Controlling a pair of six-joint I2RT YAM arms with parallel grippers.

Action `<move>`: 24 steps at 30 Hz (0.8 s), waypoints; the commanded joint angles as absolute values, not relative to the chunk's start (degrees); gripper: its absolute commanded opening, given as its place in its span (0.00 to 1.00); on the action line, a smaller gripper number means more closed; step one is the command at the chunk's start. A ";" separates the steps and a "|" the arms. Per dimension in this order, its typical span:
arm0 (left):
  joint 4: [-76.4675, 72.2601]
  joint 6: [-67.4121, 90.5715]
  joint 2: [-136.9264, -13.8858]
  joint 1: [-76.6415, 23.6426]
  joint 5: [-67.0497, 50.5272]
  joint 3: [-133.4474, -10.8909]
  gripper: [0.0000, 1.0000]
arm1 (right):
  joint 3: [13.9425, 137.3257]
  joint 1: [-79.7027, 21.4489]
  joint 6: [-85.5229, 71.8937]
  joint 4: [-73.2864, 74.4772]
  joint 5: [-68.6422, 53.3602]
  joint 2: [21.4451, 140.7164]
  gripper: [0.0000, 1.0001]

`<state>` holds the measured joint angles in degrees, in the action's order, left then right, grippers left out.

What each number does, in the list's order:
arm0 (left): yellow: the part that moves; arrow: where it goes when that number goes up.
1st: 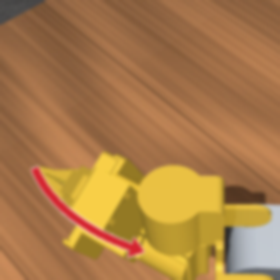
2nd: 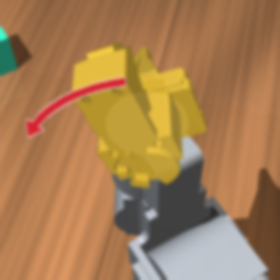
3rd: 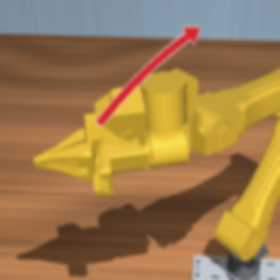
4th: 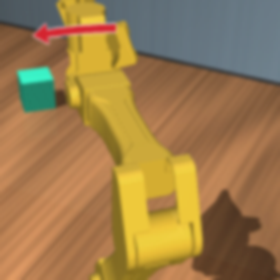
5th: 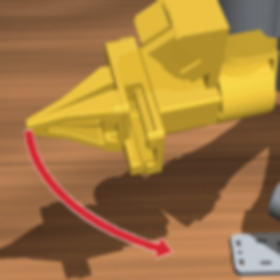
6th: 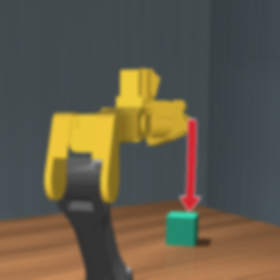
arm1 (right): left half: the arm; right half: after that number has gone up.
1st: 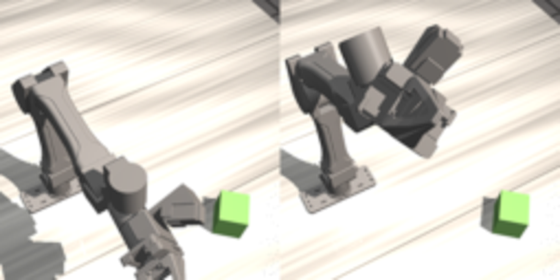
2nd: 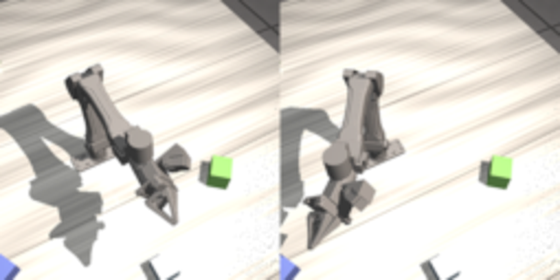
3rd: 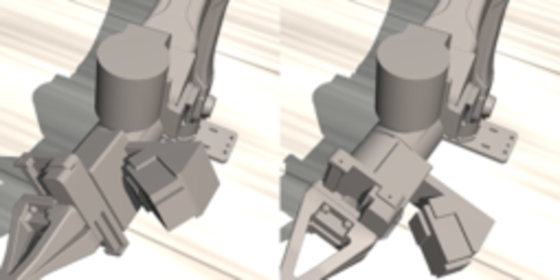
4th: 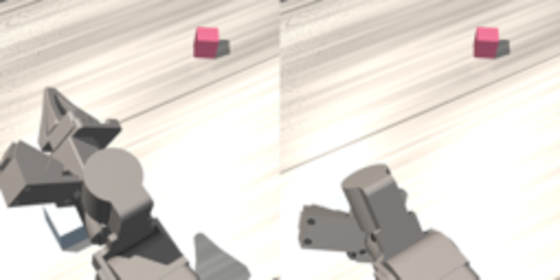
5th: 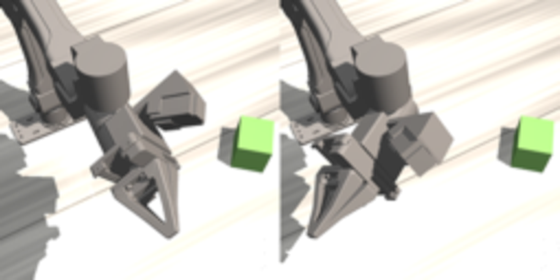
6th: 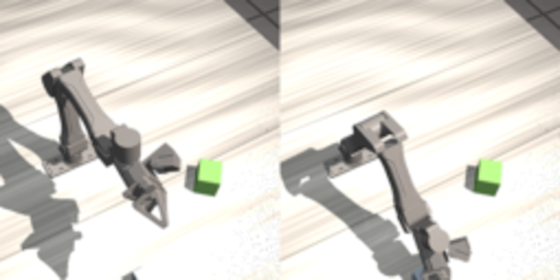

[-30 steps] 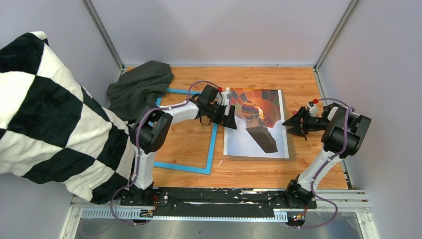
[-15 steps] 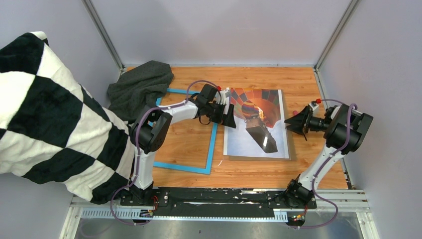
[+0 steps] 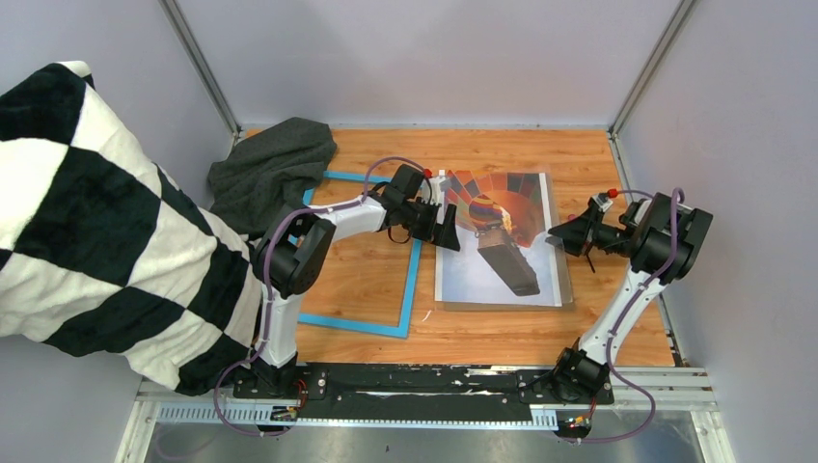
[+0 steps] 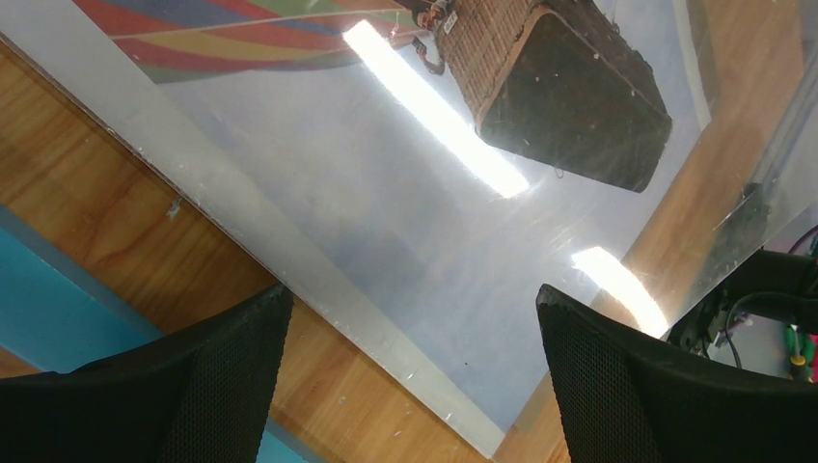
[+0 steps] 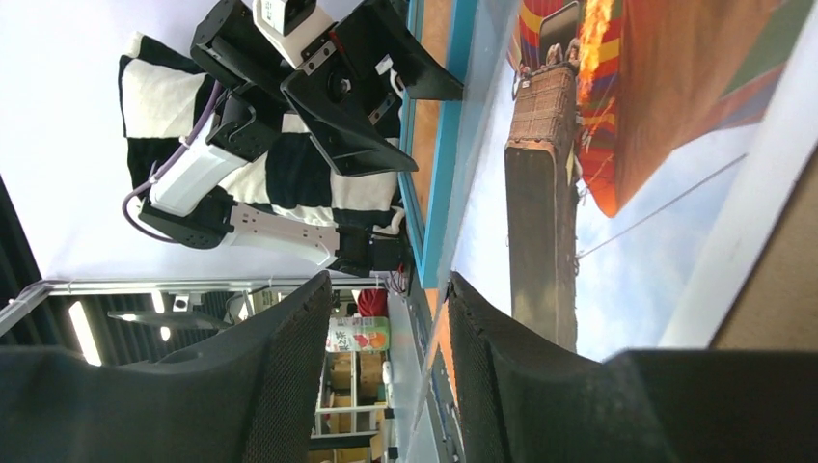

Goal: Take the photo out of the frame
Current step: Pick up the photo frame item from the photo frame.

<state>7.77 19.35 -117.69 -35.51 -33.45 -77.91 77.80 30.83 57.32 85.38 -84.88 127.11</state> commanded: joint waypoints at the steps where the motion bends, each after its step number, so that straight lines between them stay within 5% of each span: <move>1: 7.30 18.81 -118.36 -36.30 -34.54 -78.28 0.93 | 79.19 29.02 61.32 91.99 -85.60 126.24 0.43; 7: 8.06 17.73 -117.76 -36.30 -33.80 -78.49 0.93 | 80.27 29.00 58.52 91.55 -83.81 128.47 0.01; 10: 9.30 16.26 -117.11 -36.30 -32.53 -78.89 0.93 | 78.70 29.09 47.79 81.70 -80.25 126.40 0.01; 14: 13.10 12.95 -115.88 -36.27 -29.88 -80.69 0.94 | 66.39 29.01 13.89 44.73 -62.59 111.62 0.00; 24: 17.42 4.80 -110.46 -35.57 -28.78 -82.83 0.98 | 69.97 28.12 14.71 50.51 -68.93 111.44 0.00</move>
